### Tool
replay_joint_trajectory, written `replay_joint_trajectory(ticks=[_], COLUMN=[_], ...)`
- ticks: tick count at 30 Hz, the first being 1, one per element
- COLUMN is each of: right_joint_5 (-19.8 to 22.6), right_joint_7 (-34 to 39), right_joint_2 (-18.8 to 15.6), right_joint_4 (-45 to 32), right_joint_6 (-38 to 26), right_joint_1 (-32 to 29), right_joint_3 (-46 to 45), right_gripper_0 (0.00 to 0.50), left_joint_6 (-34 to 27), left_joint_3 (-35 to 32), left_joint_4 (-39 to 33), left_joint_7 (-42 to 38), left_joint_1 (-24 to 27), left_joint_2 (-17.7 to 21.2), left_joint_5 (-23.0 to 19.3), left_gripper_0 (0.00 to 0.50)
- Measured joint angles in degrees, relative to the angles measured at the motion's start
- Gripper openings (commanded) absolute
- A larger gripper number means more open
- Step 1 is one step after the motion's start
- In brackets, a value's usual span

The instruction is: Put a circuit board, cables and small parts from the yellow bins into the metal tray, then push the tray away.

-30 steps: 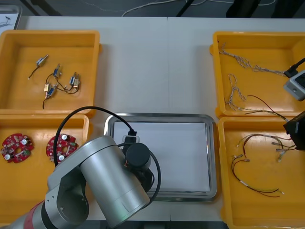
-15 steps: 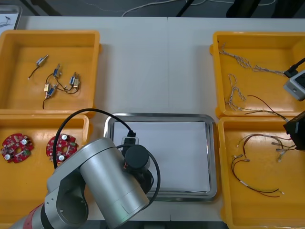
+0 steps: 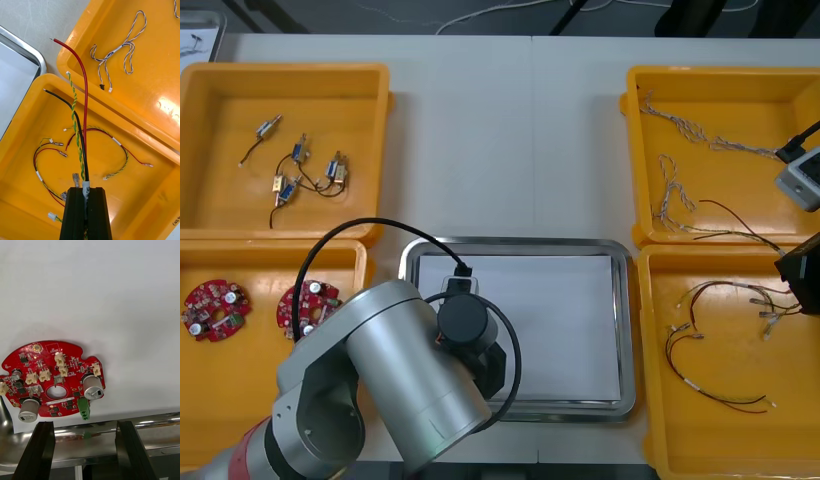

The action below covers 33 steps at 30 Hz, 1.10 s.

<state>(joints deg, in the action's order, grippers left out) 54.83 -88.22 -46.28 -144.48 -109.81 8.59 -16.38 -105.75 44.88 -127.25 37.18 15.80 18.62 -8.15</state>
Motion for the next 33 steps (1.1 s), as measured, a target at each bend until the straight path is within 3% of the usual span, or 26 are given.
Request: replay_joint_trajectory(ticks=[16,23,33], right_joint_5=[0.5,0.2,0.2], right_joint_7=[0.0,0.0,0.0], right_joint_2=[0.0,-0.5,-0.6], right_joint_4=[0.0,0.3,1.3], right_joint_6=[0.0,0.0,0.0], right_joint_1=[0.1,1.4,8.5], right_joint_3=[1.3,9.8,21.6], right_gripper_0=[0.0,0.0,0.0], left_joint_6=[-3.3,-3.3,-3.7], left_joint_3=[-11.2,-16.0,-25.3], left_joint_4=[0.0,0.0,-0.3], left_joint_7=[0.0,0.0,0.1], left_joint_1=[10.1,12.7,13.8], left_joint_2=[5.2,10.1,16.9], left_joint_5=[-14.7,-20.6,-29.2], left_gripper_0=[0.472,0.474,0.462])
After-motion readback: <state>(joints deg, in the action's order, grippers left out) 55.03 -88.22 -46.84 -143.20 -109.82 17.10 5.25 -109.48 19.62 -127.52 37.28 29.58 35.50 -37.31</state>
